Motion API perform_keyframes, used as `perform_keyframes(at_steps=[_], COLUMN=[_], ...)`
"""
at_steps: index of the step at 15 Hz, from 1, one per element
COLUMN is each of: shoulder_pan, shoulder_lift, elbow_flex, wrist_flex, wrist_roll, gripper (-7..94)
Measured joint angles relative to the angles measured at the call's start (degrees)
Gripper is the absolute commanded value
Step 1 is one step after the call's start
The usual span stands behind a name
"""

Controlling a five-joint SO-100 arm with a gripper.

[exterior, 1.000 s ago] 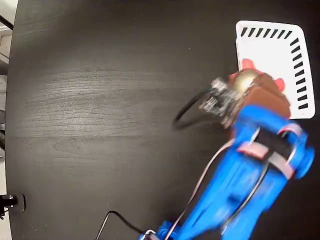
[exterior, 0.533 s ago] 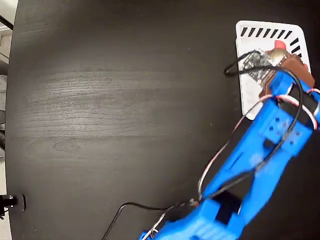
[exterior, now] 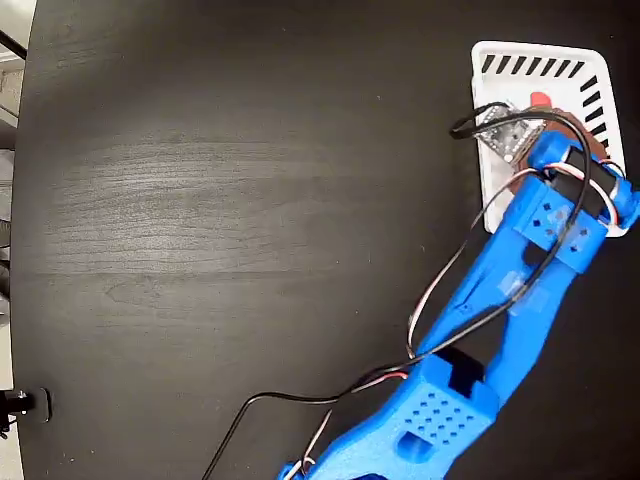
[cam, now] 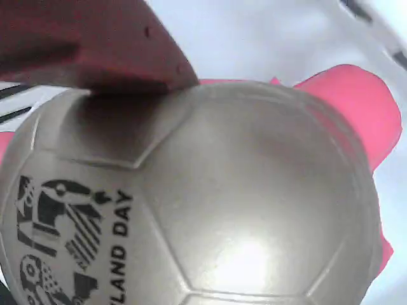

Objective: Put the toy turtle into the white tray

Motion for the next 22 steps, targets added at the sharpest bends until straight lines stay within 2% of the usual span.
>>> perform_keyframes(at_steps=[2,4,10,12,14,16,18,20,22], shoulder_pan=[0.00,0.00,0.53,0.35,0.00,-1.76,-5.27,-9.49,-13.01], shoulder_lift=[-0.53,-2.72,-4.57,-4.48,-3.78,-0.09,6.50,14.24,23.03], elbow_flex=[0.00,-0.70,-2.20,-2.29,-2.72,-5.01,-5.71,-2.29,8.17], wrist_flex=[0.00,0.35,0.44,1.14,3.34,7.03,9.84,10.11,8.00], wrist_roll=[-0.70,-0.97,-2.72,-2.29,-0.97,0.53,2.37,4.66,6.86], gripper=[41,59,60,55,31,20,19,1,0])
